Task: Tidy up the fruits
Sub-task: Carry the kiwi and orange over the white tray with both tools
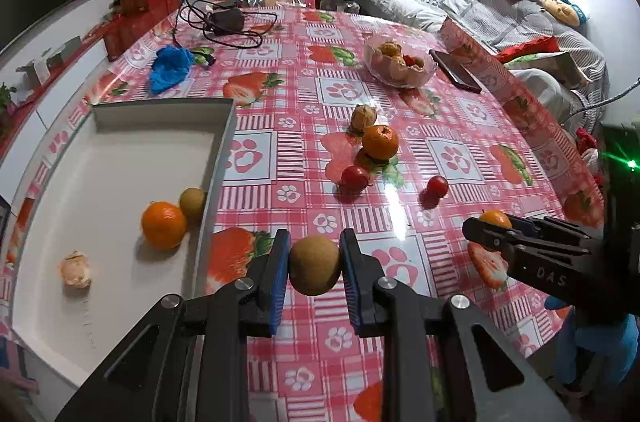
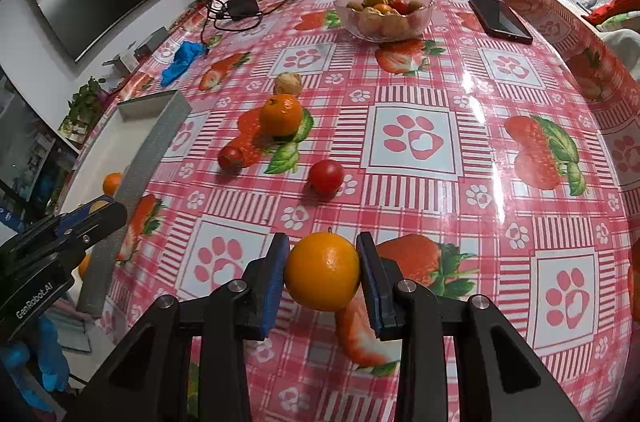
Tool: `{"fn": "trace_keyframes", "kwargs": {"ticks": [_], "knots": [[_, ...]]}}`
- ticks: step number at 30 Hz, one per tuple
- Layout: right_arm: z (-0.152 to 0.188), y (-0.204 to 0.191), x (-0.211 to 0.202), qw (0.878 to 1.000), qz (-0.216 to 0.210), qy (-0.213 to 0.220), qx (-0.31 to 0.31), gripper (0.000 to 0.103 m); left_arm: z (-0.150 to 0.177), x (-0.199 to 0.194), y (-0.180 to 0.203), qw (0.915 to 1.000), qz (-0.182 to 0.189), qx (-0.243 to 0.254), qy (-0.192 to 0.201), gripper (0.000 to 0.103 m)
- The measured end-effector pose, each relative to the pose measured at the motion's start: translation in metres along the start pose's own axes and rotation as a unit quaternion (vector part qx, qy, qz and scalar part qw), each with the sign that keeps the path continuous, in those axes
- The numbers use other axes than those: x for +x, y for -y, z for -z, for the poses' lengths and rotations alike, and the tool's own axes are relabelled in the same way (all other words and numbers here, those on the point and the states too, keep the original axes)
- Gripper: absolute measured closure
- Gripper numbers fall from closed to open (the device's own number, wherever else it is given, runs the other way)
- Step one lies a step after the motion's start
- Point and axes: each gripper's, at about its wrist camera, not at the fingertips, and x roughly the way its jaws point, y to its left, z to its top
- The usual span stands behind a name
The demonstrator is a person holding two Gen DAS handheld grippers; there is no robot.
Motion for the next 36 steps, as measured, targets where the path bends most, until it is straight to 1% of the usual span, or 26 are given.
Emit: {"fn": "trace_keyframes", "kwargs": {"ticks": [7, 13, 23, 28, 36], "knots": [[0.004, -0.022, -0.016, 1.000, -0.001, 0.009, -0.021, 0.067, 0.009, -0.023, -0.011, 0.9999, 0.002, -0.005, 0.011, 0.076], [0.004, -0.046, -0.022, 0.999, -0.005, 0.011, -0.043, 0.067, 0.014, -0.042, -0.029, 0.9994, -0.001, -0.019, 0.027, 0.076], [0.003, -0.083, -0.026, 0.997, -0.012, 0.010, -0.071, 0.067, 0.022, -0.058, -0.055, 0.9982, -0.003, -0.043, 0.041, 0.076], [0.001, -0.097, -0.027, 0.996, -0.008, 0.009, -0.084, 0.067, 0.026, -0.062, -0.066, 0.9976, -0.002, -0.051, 0.046, 0.076], [-0.011, -0.127, -0.030, 0.994, -0.015, 0.010, -0.105, 0.067, 0.024, -0.076, -0.095, 0.9962, -0.003, -0.066, 0.056, 0.076]]}}
